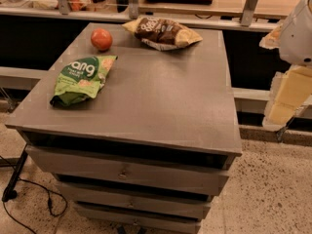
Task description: Move green rice chip bag near brown chip bag
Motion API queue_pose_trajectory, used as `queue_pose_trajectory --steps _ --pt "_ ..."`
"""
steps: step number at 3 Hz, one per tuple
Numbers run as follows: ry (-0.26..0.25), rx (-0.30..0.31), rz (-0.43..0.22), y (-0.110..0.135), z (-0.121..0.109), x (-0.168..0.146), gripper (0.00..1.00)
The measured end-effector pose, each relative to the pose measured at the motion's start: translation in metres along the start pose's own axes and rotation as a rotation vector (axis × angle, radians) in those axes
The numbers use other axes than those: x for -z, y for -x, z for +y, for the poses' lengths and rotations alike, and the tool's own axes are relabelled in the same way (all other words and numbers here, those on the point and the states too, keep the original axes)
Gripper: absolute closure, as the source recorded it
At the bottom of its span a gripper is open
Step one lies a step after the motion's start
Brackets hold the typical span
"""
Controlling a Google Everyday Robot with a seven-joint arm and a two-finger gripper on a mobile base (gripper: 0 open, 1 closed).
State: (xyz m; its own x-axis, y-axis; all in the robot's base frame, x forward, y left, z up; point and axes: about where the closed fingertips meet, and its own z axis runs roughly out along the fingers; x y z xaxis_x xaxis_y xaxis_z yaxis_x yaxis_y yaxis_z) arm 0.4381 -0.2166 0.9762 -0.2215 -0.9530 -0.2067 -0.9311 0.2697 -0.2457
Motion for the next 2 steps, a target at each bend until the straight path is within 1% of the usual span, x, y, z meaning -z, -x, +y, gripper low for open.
queue_pose_trajectory --steps 1,2 --pt "0.000 0.000 0.000 0.0000 0.0000 0.0000 0.00" --pt "0.005 -0.055 -0.034 -0.0023 -0.0027 0.0017 0.00"
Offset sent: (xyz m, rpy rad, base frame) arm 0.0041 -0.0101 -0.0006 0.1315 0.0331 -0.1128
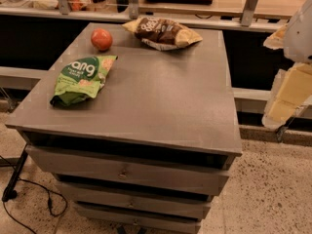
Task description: Move green rice chip bag near brown chip bag
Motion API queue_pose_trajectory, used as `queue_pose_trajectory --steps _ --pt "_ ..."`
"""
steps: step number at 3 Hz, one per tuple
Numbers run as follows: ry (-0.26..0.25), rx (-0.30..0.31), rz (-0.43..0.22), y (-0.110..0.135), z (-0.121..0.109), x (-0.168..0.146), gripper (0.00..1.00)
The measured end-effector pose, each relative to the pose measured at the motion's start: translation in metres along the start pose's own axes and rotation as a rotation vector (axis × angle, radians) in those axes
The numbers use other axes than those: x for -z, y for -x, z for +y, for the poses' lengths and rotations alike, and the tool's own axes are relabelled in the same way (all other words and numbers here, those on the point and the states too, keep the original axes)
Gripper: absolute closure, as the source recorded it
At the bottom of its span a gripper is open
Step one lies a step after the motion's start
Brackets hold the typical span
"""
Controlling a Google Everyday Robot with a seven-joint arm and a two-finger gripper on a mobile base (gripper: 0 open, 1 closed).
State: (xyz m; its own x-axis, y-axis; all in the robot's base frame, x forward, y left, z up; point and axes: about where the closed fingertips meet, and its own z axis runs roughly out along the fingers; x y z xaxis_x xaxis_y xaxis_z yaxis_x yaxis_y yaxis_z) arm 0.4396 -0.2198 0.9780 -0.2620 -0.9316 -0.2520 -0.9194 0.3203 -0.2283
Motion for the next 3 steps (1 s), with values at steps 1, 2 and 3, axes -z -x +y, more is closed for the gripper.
queue_pose_trajectory --steps 1,2,3 --pt "0.012 -0.191 -0.115 -0.023 -0.002 -0.012 0.00" --pt "-0.003 -0.342 -0.291 -0.037 0.007 -0.024 0.00" --pt "-0.018 -0.405 -0.481 -0.034 0.014 -0.037 0.00"
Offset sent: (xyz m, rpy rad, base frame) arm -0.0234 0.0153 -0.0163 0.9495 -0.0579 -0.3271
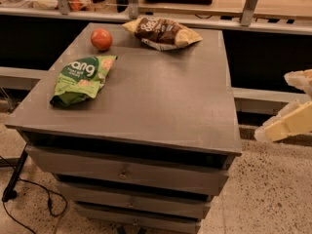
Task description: Move green rice chip bag near brown chip bag
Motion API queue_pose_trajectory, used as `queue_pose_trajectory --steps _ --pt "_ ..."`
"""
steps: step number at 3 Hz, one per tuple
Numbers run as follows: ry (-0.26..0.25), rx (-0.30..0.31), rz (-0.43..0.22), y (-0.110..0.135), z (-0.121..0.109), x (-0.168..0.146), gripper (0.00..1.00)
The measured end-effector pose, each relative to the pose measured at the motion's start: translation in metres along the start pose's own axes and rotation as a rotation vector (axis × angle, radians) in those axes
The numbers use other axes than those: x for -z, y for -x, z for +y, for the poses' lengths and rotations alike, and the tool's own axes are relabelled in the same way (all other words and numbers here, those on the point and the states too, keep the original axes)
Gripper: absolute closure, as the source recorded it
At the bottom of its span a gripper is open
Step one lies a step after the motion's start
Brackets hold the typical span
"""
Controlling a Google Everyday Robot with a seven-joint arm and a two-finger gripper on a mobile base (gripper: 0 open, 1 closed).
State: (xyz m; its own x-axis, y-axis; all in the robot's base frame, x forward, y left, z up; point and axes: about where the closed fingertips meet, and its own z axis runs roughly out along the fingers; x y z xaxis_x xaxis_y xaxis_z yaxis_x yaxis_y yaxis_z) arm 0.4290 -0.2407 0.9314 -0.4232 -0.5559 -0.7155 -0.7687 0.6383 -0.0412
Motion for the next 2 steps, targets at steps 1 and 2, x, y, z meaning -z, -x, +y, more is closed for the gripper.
queue_pose_trajectory --steps 1,2 --pt "0.048 -0.013 -0.173 0.014 0.017 -0.017 0.00" --pt "0.058 -0.032 -0.318 0.031 0.028 -0.029 0.00"
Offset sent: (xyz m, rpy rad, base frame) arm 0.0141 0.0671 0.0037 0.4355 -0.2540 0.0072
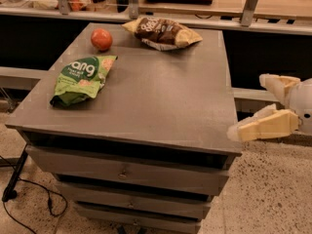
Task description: Move green rice chip bag near brown chip bag
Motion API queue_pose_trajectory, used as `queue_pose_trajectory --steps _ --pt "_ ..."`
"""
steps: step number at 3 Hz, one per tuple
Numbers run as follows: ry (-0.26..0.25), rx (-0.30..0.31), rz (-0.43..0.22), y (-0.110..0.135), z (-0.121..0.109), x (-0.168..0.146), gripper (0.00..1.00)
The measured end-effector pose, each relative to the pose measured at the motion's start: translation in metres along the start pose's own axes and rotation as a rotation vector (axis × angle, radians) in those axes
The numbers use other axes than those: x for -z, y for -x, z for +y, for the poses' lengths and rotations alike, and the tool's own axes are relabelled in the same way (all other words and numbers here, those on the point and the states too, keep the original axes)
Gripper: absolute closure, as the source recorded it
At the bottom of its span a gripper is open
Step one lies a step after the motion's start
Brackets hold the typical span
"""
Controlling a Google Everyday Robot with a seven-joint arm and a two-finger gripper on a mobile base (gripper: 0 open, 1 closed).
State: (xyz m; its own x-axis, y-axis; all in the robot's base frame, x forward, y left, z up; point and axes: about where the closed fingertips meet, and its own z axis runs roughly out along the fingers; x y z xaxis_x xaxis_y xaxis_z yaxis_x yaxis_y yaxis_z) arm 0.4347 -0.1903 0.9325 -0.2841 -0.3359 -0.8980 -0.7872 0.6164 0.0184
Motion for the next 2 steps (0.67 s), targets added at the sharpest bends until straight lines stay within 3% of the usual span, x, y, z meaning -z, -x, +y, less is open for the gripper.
queue_pose_trajectory --steps 1,2 --pt "-0.032 0.002 -0.060 0.0140 0.0031 -0.0251 0.00" --pt "-0.032 0.002 -0.060 0.0141 0.0032 -0.0251 0.00"
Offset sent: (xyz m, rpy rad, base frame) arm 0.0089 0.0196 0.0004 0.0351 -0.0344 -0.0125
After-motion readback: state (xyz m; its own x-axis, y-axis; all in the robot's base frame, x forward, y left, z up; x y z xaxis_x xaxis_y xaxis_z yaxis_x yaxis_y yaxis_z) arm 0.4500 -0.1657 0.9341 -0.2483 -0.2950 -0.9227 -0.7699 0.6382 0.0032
